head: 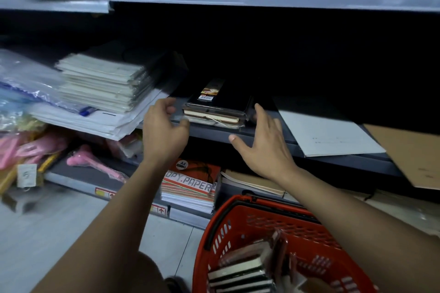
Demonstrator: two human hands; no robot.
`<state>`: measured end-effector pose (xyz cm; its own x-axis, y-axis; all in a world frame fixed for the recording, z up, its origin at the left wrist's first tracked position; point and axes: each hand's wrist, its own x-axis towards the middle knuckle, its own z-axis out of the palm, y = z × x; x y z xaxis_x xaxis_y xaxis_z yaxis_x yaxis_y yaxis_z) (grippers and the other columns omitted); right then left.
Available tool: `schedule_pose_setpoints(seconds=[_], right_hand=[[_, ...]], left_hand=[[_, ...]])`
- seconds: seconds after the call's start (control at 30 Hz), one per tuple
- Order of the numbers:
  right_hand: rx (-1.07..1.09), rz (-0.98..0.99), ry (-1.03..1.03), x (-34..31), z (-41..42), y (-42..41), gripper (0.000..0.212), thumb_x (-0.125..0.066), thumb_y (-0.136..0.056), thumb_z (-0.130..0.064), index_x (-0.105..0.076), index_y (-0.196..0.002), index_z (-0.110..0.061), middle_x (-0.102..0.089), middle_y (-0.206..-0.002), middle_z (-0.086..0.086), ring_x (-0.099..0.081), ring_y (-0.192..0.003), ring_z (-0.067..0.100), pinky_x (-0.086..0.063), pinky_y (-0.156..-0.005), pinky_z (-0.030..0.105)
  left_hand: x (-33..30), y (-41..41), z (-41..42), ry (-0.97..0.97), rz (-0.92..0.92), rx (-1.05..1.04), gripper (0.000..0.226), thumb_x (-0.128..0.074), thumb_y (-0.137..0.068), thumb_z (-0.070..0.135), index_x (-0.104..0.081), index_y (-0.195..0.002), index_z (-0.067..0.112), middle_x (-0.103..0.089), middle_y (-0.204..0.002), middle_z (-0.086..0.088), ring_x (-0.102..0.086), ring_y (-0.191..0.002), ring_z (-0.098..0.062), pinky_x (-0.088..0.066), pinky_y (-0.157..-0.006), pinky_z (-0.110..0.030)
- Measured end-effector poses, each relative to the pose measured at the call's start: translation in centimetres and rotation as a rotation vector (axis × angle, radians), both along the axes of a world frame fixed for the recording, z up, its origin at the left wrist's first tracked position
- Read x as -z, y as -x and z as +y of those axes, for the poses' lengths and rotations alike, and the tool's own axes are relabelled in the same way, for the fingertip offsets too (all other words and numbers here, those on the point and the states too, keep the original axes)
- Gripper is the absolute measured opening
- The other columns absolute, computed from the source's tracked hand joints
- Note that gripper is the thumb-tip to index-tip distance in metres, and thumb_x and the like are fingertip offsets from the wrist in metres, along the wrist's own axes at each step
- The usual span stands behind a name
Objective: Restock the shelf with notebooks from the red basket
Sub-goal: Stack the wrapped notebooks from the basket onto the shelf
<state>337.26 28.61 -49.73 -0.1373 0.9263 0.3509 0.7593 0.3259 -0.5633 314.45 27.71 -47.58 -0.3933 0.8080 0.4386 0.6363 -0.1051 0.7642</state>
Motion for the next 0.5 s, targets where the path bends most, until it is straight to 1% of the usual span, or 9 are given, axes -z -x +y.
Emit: schedule_pose_setpoints(seconds=[0.1, 0.23, 0.4, 0.5], right_hand=[[-0.005, 0.010, -0.009, 0.1, -1.4, -0.7, 0.096, -0.061, -0.096, -0.059, -0.010, -0.166, -0.018, -0.037, -0.160, 0.002, -0.023, -0.151, 0.018, -0.034, -0.115, 0.036], [-0.011, 0.008, -0.011, 0.4, -3.9, -2.1, 0.088, -0.060, -0.097, -0.058, -0.017, -0.164, -0.020, -0.040, -0.156, -0.002, -0.027, -0.149, 0.015, -0.036, -0.116, 0.037], [0.001, -0.029, -0.016, 0.8, -6.6, -4.1, 0.079, -0.055, -0.098, -0.059, -0.027, -0.161, -0.022, -0.043, -0.151, -0.007, -0.033, -0.142, 0.013, -0.038, -0.114, 0.036], [0.002, -0.012, -0.011, 1.2, -8.1, -5.3, 0.075, -0.056, -0.098, -0.057, -0.032, -0.159, -0.022, -0.046, -0.148, -0.007, -0.036, -0.138, 0.013, -0.039, -0.112, 0.035]], left_hand=[[0.3, -0.4, -1.5, 0.050, -0.014, 0.030, 0.056, -0.072, -0.083, 0.024, -0.053, -0.136, 0.022, -0.060, -0.111, 0.006, -0.060, -0.107, -0.019, -0.053, -0.094, -0.047], [0.2, -1.1, -3.4, 0.093, 0.026, 0.073, 0.057, -0.067, -0.079, 0.032, -0.053, -0.134, 0.024, -0.059, -0.108, 0.006, -0.061, -0.101, -0.019, -0.056, -0.089, -0.049], [-0.1, -2.2, -5.2, 0.118, 0.033, 0.126, 0.058, -0.071, -0.085, 0.022, -0.050, -0.139, 0.023, -0.059, -0.105, 0.008, -0.059, -0.099, -0.017, -0.054, -0.091, -0.049], [0.2, -3.2, -6.7, 0.128, 0.042, 0.187, 0.059, -0.071, -0.086, 0.023, -0.047, -0.140, 0.024, -0.058, -0.105, 0.009, -0.058, -0.099, -0.016, -0.055, -0.089, -0.048]])
